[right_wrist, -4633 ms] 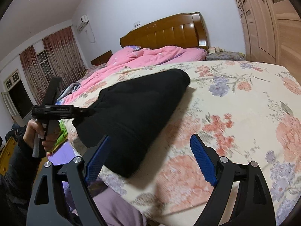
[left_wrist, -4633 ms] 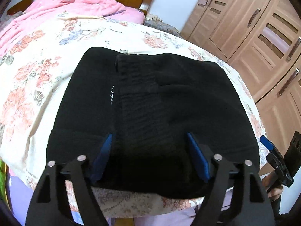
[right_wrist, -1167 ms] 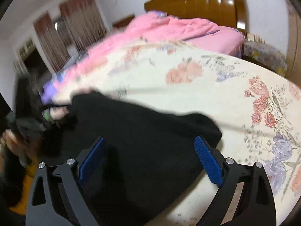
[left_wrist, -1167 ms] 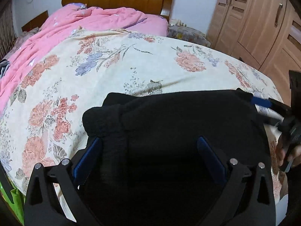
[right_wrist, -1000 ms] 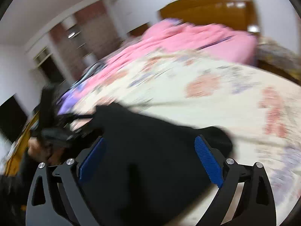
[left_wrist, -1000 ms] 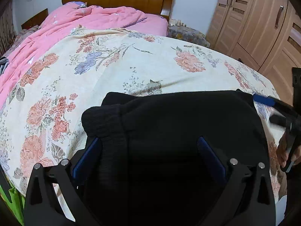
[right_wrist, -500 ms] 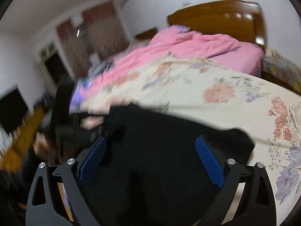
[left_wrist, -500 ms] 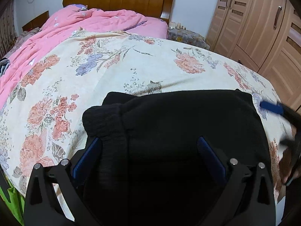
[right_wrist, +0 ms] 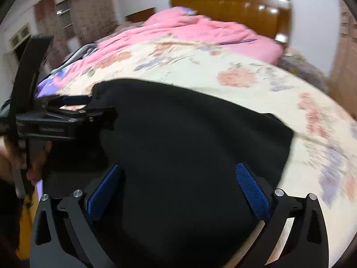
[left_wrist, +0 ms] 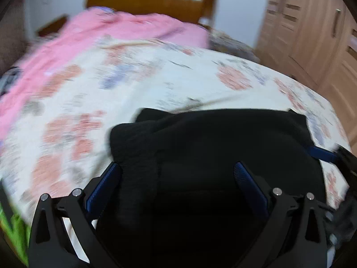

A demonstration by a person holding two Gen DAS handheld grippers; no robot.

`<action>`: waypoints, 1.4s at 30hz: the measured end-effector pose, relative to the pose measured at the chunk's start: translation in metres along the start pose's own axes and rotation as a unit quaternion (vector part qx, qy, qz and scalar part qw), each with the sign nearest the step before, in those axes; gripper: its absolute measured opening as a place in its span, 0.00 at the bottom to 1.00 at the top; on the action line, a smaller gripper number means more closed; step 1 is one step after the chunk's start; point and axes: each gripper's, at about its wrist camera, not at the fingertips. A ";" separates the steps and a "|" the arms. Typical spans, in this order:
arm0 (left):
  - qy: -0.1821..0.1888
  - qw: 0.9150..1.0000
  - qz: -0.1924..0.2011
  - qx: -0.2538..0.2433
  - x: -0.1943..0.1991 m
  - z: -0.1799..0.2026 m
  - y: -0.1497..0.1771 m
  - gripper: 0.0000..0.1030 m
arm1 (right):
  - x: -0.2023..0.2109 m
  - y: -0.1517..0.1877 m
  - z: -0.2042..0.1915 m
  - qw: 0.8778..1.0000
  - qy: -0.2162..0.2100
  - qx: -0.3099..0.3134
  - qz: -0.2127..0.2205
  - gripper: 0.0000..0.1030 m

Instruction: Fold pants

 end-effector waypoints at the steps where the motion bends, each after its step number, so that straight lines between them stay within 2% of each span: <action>1: 0.008 1.000 0.018 -0.003 0.014 0.005 0.007 0.98 | 0.012 0.007 -0.005 1.000 -0.009 0.003 0.008 0.96; 3: 0.016 0.999 0.036 -0.011 0.038 0.018 0.025 0.98 | 0.037 0.034 -0.020 0.999 -0.006 0.022 0.023 0.96; 5: 0.008 0.998 0.051 -0.025 0.059 0.035 0.055 0.98 | 0.047 0.060 -0.026 0.999 0.010 0.032 0.016 0.96; 6: -0.002 0.998 0.054 -0.036 0.064 0.042 0.065 0.98 | 0.046 0.072 -0.026 0.999 0.018 0.035 0.007 0.96; 7: -0.036 0.995 0.067 -0.065 0.070 0.053 0.080 0.98 | 0.042 0.081 -0.024 0.999 0.030 0.039 -0.004 0.96; 8: -0.058 0.992 0.076 -0.084 0.072 0.059 0.089 0.98 | 0.036 0.085 -0.021 0.999 0.030 0.037 -0.011 0.96; 9: -0.064 0.990 0.083 -0.091 0.073 0.062 0.095 0.99 | 0.033 0.089 -0.017 0.999 0.022 0.027 -0.009 0.96; 11: -0.043 0.994 0.080 -0.068 0.072 0.053 0.096 0.99 | 0.027 0.091 -0.013 1.000 0.007 0.019 0.004 0.96; 18: -0.039 0.993 0.090 -0.066 0.067 0.045 0.094 0.99 | 0.030 0.097 -0.014 1.000 0.007 0.014 0.012 0.96; 21: -0.048 0.992 0.116 -0.019 0.090 0.035 0.097 0.98 | 0.041 0.097 -0.018 1.000 0.021 0.005 0.020 0.96; 23: -0.030 0.989 0.143 -0.019 0.109 0.034 0.100 0.98 | 0.055 0.103 -0.024 0.999 0.015 0.012 0.038 0.96; 25: -0.035 0.991 0.122 -0.047 0.109 0.042 0.102 0.98 | 0.056 0.113 -0.028 0.999 0.026 0.025 0.037 0.96; 28: -0.050 0.993 0.053 -0.093 0.078 0.060 0.111 0.99 | 0.041 0.125 -0.028 0.997 0.061 0.035 0.012 0.96; 29: -0.046 0.994 0.049 -0.084 0.071 0.059 0.116 0.99 | 0.039 0.128 -0.027 0.997 0.069 0.034 0.002 0.96; 30: -0.036 0.996 0.060 -0.057 0.073 0.054 0.120 0.99 | 0.042 0.129 -0.026 0.997 0.065 0.028 -0.004 0.96; 32: -0.012 0.999 0.046 -0.016 0.075 0.044 0.122 0.99 | 0.061 0.132 -0.023 0.999 0.047 0.011 0.009 0.96; 33: -0.021 0.999 0.047 -0.014 0.078 0.044 0.123 0.99 | 0.076 0.134 -0.021 0.999 0.044 0.005 0.026 0.96; 34: -0.053 0.997 0.054 -0.020 0.087 0.046 0.123 0.98 | 0.086 0.137 -0.021 0.998 0.045 0.002 0.039 0.96; 35: -0.082 0.994 0.065 -0.027 0.098 0.051 0.125 0.98 | 0.103 0.141 -0.019 0.997 0.048 -0.005 0.060 0.96; 37: -0.104 0.988 0.112 -0.032 0.130 0.063 0.128 0.98 | 0.125 0.147 -0.016 0.994 0.056 -0.020 0.089 0.96; 40: -0.105 0.977 0.186 -0.025 0.174 0.081 0.130 0.99 | 0.159 0.155 -0.014 0.985 0.074 -0.047 0.149 0.96; 42: -0.102 0.975 0.193 -0.031 0.185 0.095 0.126 0.99 | 0.173 0.157 -0.014 0.978 0.093 -0.055 0.180 0.96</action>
Point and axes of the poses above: each gripper's, at about its wrist camera, not at the fingertips, and x roughly against the way its jaws point, z to its right, y to its underside, and after that the axes turned 12 degrees about -x, right-handed
